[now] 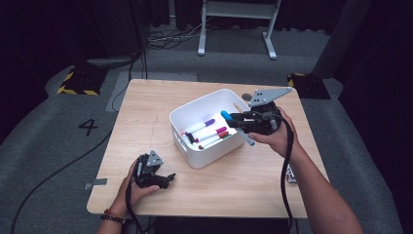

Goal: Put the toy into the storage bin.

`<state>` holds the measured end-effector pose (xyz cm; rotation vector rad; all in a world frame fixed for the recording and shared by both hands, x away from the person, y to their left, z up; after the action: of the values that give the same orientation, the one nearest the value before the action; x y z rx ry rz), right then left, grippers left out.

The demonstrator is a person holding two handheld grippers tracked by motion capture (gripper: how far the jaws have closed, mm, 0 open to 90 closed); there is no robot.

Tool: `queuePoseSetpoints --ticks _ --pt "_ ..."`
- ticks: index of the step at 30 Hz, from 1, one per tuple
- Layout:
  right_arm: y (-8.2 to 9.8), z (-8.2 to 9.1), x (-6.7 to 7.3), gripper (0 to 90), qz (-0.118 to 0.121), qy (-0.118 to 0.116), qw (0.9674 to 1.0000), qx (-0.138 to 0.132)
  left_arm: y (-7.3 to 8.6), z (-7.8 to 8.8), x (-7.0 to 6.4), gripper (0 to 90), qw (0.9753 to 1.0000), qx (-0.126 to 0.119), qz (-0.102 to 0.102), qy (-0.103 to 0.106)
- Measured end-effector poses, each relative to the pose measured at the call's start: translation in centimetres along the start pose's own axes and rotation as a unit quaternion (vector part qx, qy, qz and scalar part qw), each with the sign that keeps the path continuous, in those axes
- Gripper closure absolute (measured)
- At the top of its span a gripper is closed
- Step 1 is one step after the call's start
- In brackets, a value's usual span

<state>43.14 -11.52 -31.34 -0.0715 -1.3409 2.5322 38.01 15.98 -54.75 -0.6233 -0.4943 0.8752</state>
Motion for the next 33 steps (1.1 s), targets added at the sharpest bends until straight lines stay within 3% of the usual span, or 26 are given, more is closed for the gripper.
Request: queuePoseSetpoints --ticks 15,33 --pt "-2.5 -3.3 -0.6 74.9 -0.010 -0.009 0.9999 0.000 0.0 0.0 0.0 15.4 1.0000 0.000 -0.003 0.001" --pt "-3.4 -8.9 -1.9 74.8 -0.043 -0.007 0.9984 0.035 0.0 0.0 -0.1 15.5 1.0000 0.000 -0.003 0.005"
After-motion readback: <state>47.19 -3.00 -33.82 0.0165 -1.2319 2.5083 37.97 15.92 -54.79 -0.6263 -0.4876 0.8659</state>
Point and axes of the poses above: each handheld gripper's, and its own axes: z roughly backward along the jaws, y roughly out of its underside, x roughly to its left, the point moved 6 cm from there along -z, roughly forward along the jaws, and after that the axes turned 13 degrees about -y, right-handed, at the moved point
